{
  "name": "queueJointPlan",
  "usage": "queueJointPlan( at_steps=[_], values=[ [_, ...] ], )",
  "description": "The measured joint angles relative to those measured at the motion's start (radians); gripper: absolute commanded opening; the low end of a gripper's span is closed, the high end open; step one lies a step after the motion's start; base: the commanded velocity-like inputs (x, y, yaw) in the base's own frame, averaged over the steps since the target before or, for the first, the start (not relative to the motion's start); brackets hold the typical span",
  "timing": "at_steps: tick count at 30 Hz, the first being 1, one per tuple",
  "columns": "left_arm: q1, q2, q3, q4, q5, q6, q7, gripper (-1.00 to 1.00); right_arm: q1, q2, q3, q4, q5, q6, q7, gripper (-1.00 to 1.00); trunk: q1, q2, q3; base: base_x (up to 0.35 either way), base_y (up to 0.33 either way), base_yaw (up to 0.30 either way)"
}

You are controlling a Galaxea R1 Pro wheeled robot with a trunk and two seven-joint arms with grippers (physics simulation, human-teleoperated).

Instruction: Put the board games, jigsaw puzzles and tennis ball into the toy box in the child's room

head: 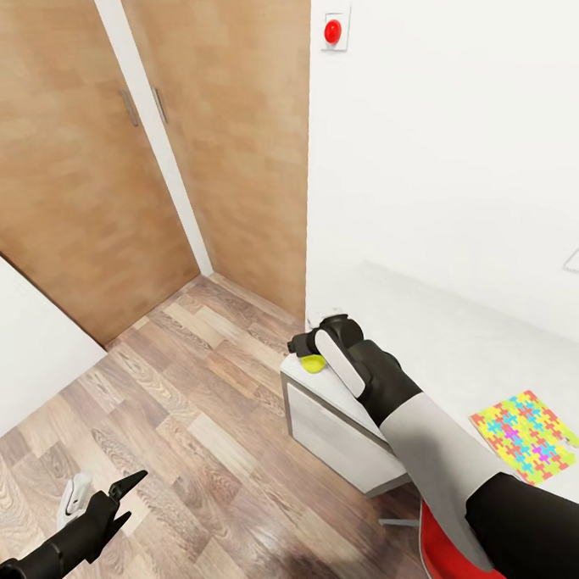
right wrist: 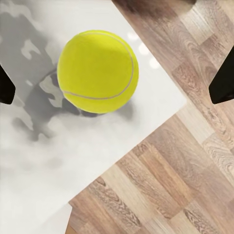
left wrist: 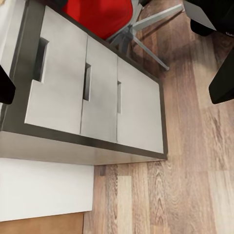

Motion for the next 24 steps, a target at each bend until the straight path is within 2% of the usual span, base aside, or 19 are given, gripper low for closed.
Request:
queueJointPlan(
  at_steps=[24],
  values=[
    [0.0, 0.0, 0.0, 0.0, -0.001, 0.0, 0.0, 1.0, -0.004, 0.0, -0.001, 0.001, 0.001, -0.001, 0.005, 1.0, 0.0, 0.0, -0.023, 0.0, 0.0, 0.0]
  ],
)
